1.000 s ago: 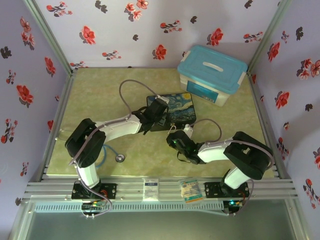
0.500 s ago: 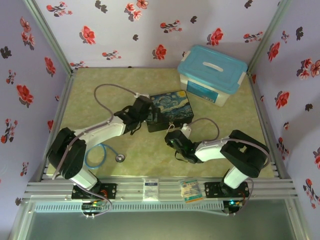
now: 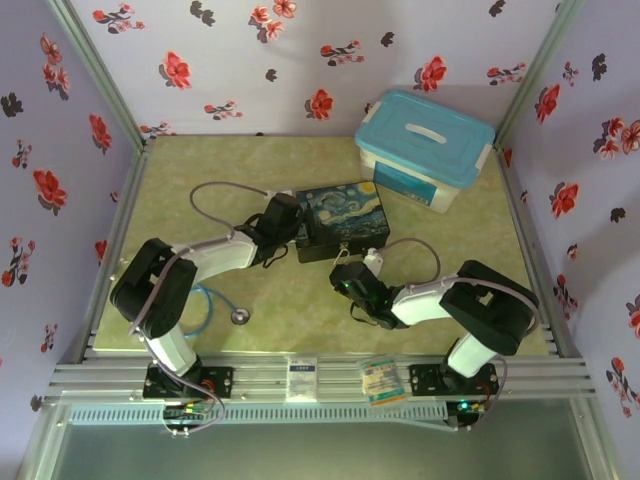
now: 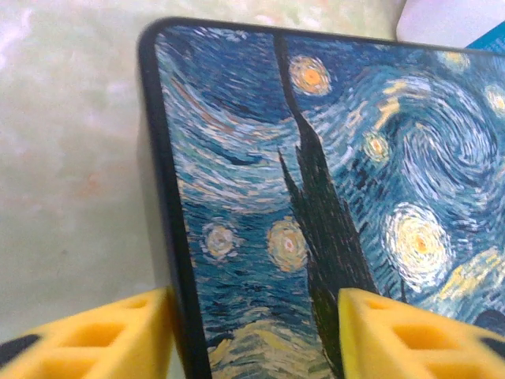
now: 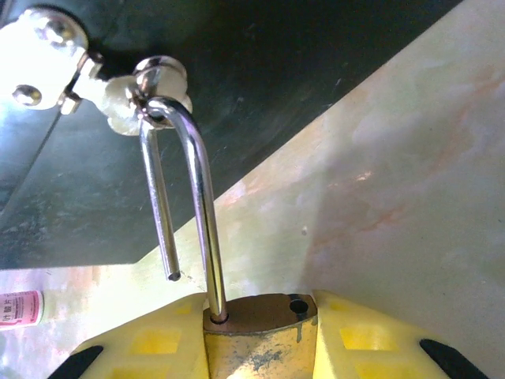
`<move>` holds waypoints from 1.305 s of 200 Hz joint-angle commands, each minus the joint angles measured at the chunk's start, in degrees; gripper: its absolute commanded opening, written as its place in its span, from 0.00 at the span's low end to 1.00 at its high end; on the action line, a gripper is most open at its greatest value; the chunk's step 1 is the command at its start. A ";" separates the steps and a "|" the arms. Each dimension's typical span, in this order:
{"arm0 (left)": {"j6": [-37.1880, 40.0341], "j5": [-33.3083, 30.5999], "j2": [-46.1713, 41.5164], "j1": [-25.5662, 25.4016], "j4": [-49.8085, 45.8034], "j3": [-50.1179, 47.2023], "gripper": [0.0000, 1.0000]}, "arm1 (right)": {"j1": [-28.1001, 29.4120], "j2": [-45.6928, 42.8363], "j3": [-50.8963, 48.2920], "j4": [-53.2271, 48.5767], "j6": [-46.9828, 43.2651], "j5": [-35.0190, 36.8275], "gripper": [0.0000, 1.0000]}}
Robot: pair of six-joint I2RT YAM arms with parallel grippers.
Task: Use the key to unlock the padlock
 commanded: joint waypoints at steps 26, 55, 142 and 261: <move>4.15 -3.93 9.74 -1.40 -10.33 -5.27 0.44 | 1.20 2.62 1.15 2.97 2.00 -5.21 0.20; 3.76 -3.55 10.54 -2.02 -7.10 -8.78 0.42 | 0.98 0.79 -0.15 1.31 2.77 -2.52 0.20; 7.96 -5.38 11.03 -3.73 -5.22 -11.56 0.37 | -1.65 10.68 -4.26 29.66 12.75 -0.75 0.16; 9.23 -7.20 10.99 -3.71 -2.88 -14.89 0.29 | -6.99 15.22 -8.71 46.57 18.17 2.17 0.13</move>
